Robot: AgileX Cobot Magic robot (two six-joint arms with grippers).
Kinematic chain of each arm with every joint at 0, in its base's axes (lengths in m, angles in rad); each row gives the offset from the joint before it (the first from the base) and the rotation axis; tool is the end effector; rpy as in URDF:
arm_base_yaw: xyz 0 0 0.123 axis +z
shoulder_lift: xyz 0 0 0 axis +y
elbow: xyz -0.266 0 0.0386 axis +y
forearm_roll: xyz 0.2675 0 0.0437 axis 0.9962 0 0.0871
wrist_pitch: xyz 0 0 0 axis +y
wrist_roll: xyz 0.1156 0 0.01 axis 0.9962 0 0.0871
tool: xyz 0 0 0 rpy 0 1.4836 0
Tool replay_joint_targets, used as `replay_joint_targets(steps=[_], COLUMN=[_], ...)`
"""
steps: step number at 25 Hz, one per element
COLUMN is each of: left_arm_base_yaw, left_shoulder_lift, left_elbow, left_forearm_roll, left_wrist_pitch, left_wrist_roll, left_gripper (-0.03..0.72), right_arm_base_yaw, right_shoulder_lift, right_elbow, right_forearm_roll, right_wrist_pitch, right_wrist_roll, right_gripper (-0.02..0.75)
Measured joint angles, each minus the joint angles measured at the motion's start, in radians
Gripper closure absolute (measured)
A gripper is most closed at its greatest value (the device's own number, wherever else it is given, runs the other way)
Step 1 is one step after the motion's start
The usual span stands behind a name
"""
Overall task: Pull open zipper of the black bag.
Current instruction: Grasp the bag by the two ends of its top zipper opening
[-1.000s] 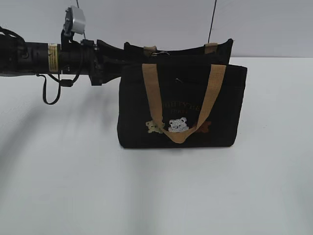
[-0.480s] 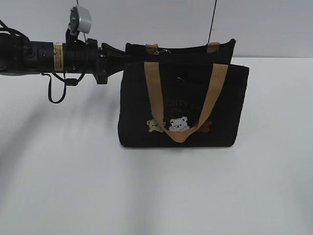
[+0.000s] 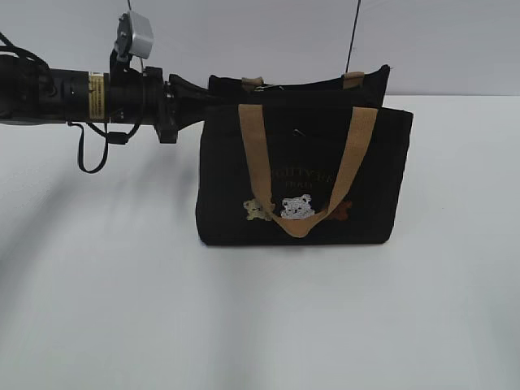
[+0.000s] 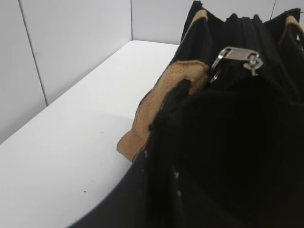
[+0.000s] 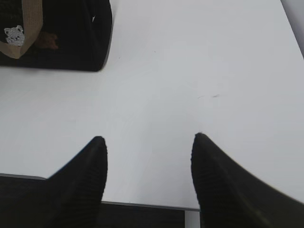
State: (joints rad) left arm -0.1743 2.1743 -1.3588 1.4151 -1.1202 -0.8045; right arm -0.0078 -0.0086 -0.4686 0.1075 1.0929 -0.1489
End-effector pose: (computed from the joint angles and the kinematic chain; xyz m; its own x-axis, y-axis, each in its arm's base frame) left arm 0.4218 -0.1790 0.1337 -0.0061 0.1906 -0.9817 0.9663 0.2538 0.0433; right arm 0.0511 0.0107 0.2629 -0.4923 -0.0949 -0.8652 -0.1240 0.9915 -0.0381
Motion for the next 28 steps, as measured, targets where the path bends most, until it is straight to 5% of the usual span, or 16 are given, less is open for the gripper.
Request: replay_joint_targets(steps=[8, 22, 28], left_arm_base_yaw=[0.000, 0.000, -0.001], left_shoulder_lift=[0.000, 0.000, 0.000], left_elbow=[0.000, 0.000, 0.000], left_forearm_roll=[0.004, 0.004, 0.000], left_wrist_pitch=[0.000, 0.000, 0.000], left_wrist_roll=[0.000, 0.000, 0.000], left_gripper=[0.654, 0.655, 0.655], right_arm_base_yaw=[0.000, 0.003, 0.155], right_shoulder_lift=[0.107, 0.920, 1.242], right_elbow=[-0.075, -0.596, -0.805], right_forearm_roll=[0.017, 0.226, 0.212], right_wrist_pitch=[-0.013, 0.023, 0.033], right_wrist_roll=[0.047, -0.011, -0.009], right_gripper=[0.307, 0.307, 0.307])
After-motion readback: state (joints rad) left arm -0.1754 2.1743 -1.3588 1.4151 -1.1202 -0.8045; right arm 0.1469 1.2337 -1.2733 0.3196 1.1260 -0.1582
